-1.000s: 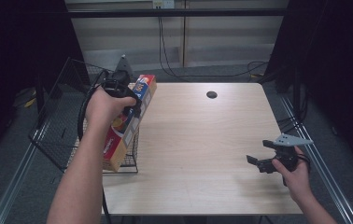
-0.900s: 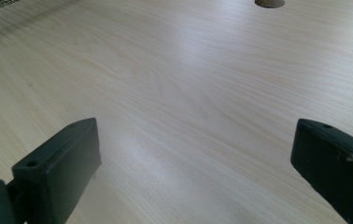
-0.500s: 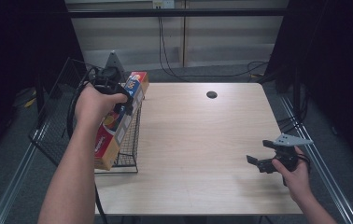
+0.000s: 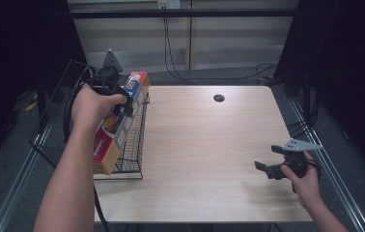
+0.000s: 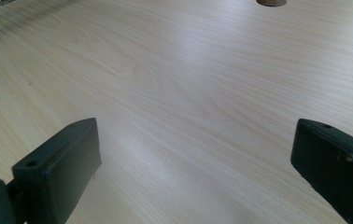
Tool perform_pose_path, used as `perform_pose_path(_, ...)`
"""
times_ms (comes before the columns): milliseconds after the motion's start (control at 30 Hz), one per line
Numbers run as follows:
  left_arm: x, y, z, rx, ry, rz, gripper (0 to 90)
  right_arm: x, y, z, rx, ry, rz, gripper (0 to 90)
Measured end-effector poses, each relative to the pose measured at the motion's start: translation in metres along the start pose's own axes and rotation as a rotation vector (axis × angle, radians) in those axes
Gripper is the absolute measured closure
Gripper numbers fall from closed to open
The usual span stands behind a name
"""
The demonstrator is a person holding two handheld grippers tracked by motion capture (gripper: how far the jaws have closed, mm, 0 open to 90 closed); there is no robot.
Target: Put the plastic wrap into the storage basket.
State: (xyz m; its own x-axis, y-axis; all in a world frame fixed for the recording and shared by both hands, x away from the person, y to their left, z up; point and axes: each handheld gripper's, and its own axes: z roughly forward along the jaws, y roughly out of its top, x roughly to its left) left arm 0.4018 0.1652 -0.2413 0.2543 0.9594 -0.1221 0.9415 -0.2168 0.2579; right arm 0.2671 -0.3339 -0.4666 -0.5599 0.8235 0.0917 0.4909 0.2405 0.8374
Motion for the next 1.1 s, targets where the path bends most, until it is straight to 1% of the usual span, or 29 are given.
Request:
perform_pose_path(33,0.000,0.000,-0.001,0.002,0.004,-0.007,44.4,0.000,0.000,0.000,0.000,0.000,-0.003,1.0)
perform_pose_path(100,0.002,-0.001,-0.002,0.004,0.000,-0.003,44.3,0.000,0.000,0.000,0.001,0.001,-0.001,1.0)
perform_pose_path(133,0.004,-0.001,-0.003,-0.005,-0.002,-0.012,44.3,0.000,0.000,0.000,0.002,0.001,-0.001,1.0)
perform_pose_path(167,0.004,-0.001,-0.003,-0.005,-0.002,-0.012,44.3,0.000,0.000,0.000,0.004,0.003,0.001,1.0)
perform_pose_path(200,0.005,-0.001,-0.004,0.000,0.002,-0.012,44.3,0.000,0.000,0.000,0.004,0.003,0.001,1.0)
perform_pose_path(267,0.007,-0.001,-0.004,-0.007,0.010,-0.015,44.3,0.000,0.000,0.001,0.003,0.002,0.002,1.0)
perform_pose_path(433,0.011,-0.002,-0.005,-0.008,0.011,-0.026,44.4,0.000,-0.001,0.001,0.004,0.002,0.003,1.0)
perform_pose_path(533,0.014,-0.002,-0.006,-0.010,0.013,-0.031,44.4,0.000,-0.001,0.001,0.001,-0.003,-0.005,1.0)
perform_pose_path(700,0.020,-0.003,-0.009,-0.022,0.027,-0.044,44.4,0.000,-0.001,0.001,0.001,-0.002,0.000,1.0)
perform_pose_path(800,0.022,-0.003,-0.010,-0.023,0.024,-0.052,44.4,0.000,-0.001,0.001,0.001,-0.003,0.000,1.0)
perform_pose_path(833,0.023,-0.004,-0.011,-0.025,0.029,-0.056,44.4,0.000,-0.001,0.002,0.000,-0.004,-0.004,1.0)
perform_pose_path(900,0.025,-0.004,-0.012,-0.022,0.031,-0.053,44.4,0.000,-0.001,0.001,0.005,0.002,-0.001,1.0)
perform_pose_path(933,0.026,-0.004,-0.011,-0.026,0.023,-0.064,44.4,0.000,-0.001,0.001,0.006,-0.001,0.000,1.0)
perform_pose_path(1067,0.029,-0.005,-0.011,-0.024,0.032,-0.071,44.4,0.000,-0.001,0.001,0.002,-0.007,-0.007,1.0)
perform_pose_path(1100,0.031,-0.006,-0.010,-0.023,0.027,-0.076,44.4,0.001,-0.001,0.001,0.006,0.000,0.005,1.0)
